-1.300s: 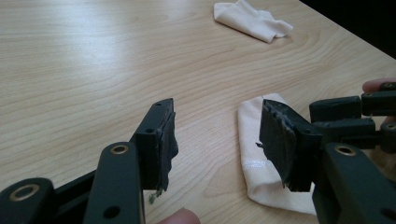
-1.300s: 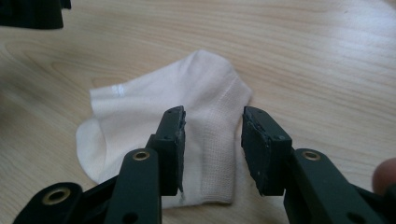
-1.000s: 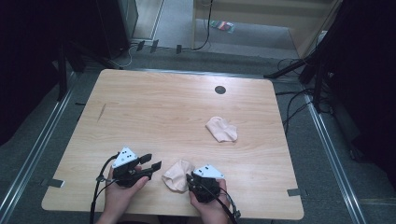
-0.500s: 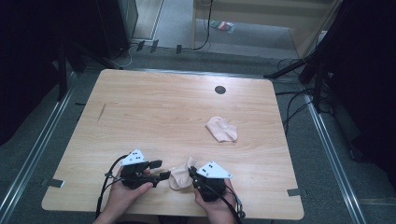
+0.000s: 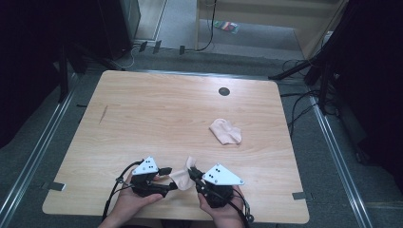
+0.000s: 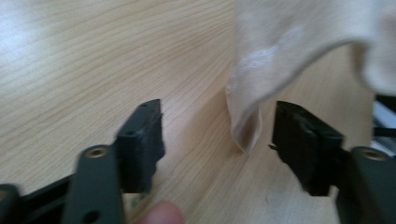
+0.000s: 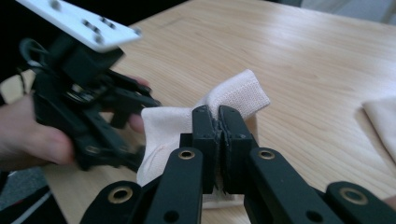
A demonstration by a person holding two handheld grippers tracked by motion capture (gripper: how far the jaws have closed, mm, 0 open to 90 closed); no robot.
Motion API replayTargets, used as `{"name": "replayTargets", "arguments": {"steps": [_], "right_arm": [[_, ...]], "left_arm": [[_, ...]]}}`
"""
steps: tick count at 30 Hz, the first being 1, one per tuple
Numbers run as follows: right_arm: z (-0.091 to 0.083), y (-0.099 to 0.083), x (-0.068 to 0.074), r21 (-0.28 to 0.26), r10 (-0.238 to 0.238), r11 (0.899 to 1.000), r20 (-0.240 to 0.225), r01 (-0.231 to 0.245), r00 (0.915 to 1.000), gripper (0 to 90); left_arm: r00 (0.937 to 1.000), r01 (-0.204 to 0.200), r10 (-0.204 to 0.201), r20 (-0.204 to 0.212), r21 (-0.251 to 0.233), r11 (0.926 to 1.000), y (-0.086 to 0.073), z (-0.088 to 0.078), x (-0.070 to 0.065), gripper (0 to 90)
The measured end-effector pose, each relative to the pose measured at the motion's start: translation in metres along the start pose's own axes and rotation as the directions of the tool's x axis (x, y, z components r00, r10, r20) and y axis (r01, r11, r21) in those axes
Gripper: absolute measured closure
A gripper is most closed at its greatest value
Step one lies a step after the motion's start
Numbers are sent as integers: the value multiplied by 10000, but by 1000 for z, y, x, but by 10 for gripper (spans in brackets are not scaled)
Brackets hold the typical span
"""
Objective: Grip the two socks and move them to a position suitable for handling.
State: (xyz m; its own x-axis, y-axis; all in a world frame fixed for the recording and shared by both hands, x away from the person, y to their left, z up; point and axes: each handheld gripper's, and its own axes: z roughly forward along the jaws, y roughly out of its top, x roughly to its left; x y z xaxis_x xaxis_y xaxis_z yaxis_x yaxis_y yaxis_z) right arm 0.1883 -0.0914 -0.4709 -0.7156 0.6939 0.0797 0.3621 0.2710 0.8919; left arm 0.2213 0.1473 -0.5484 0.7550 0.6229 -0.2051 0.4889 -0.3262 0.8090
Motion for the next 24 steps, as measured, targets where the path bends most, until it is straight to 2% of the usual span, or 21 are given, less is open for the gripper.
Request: {"name": "replayTargets", "arguments": {"steps": [1,2,3,4,5,6,7,8,9,10,11,12,13,15,16,18,20,21,22,23,24], "right_arm": [[-2,1,2,-104,-105,9999,-38,105,9999,875],[-2,1,2,-104,-105,9999,-38,105,9999,875],[-3,1,1,-182,-129,9997,54,130,9999,875],[-3,1,1,-182,-129,9997,54,130,9999,875],[-3,0,-2,-194,-119,9997,182,122,9998,875],[-3,0,-2,-194,-119,9997,182,122,9998,875],[-1,-2,-5,-108,-31,9999,299,35,9995,875],[-1,-2,-5,-108,-31,9999,299,35,9995,875],[1,-4,-6,-57,-14,10000,321,16,9995,875],[7,-9,-10,205,41,9998,392,-49,9992,875],[7,-9,-10,205,41,9998,392,-49,9992,875],[11,-13,-13,381,120,9992,499,-139,9987,875],[15,-17,-17,586,199,9980,650,-237,9977,875],[19,-24,-25,942,342,9946,884,-426,9955,875],[20,-27,-28,1084,401,9928,981,-507,9944,875],[22,-33,-42,1546,547,9851,1341,-754,9895,873],[23,-35,-46,1646,660,9824,1381,-886,9882,868],[23,-38,-54,1801,867,9769,1557,-1146,9840,772],[23,-38,-54,1801,867,9769,1557,-1146,9840,772],[20,-41,-60,1495,1149,9778,2023,-1466,9726,622],[18,-41,-62,1387,1270,9776,2096,-1581,9695,581]], "left_arm": [[9991,-235,235,-354,27,9997,0,-1,-2,716],[9969,-432,433,-654,24,9991,0,-4,-3,716],[9804,-948,917,-1746,-97,9954,1,-12,-5,884],[9804,-948,917,-1746,-97,9954,1,-12,-5,898],[9569,-1215,1107,-2686,-239,9923,3,-19,-7,900],[9420,-1354,1162,-3148,-398,9900,4,-23,-8,900],[8897,-1901,1474,-4321,-571,9801,7,-33,-11,900],[8897,-1901,1474,-4321,-571,9801,7,-33,-11,900],[8624,-2237,1695,-4769,-586,9729,7,-36,-13,900],[8350,-2699,2276,-5009,-124,9628,5,-34,-15,900],[8350,-2699,2276,-5009,-124,9628,5,-34,-15,900],[8337,-2882,2677,-4829,329,9570,2,-28,-14,900],[8366,-2987,2890,-4653,547,9528,-2,-24,-15,900],[8634,-2975,3043,-4024,811,9513,-5,-17,-15,900],[8831,-3000,3157,-3471,997,9487,-7,-14,-16,900],[9060,-3006,3227,-2739,1204,9461,-7,-9,-17,816],[9228,-2949,3178,-2177,1314,9464,-8,-4,-18,771],[9277,-2969,3174,-1965,1270,9464,-9,-3,-18,662],[9343,-2946,3122,-1723,1203,9480,-9,-3,-17,662],[9479,-2820,2905,-1309,794,9561,-8,-6,-15,568],[9567,-2644,2688,-1114,529,9630,-7,-9,-13,546]]}}
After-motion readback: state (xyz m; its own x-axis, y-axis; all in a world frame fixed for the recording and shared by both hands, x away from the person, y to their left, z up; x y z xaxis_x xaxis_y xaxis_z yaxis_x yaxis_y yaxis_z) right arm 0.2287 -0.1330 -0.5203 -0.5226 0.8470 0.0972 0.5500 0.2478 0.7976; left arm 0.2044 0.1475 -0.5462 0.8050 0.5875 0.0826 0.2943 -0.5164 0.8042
